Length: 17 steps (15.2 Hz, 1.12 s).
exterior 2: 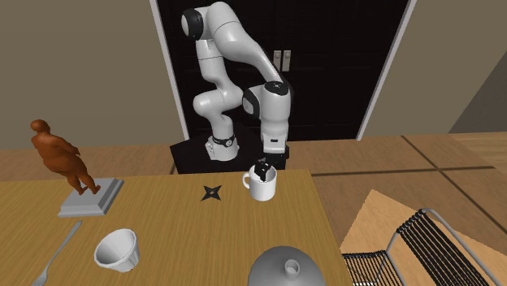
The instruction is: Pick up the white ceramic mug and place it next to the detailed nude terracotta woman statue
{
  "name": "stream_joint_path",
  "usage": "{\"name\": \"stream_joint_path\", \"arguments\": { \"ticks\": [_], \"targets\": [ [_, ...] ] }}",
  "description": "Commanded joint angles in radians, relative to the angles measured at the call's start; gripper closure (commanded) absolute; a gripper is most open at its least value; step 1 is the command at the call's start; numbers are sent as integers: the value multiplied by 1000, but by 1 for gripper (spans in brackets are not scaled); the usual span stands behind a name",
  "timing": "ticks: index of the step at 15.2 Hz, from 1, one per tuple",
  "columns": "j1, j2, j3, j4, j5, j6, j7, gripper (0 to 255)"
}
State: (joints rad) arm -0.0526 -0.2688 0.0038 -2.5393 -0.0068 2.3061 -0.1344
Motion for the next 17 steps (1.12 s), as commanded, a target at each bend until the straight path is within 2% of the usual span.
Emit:
{"name": "stream_joint_path", "arguments": {
  "ticks": [1,10,17],
  "targets": [
    [0,0,0,0,0,0,0,255],
    [0,0,0,0,0,0,0,255],
    [0,-54,0,52,1,-106,-1,255]
  ]
}}
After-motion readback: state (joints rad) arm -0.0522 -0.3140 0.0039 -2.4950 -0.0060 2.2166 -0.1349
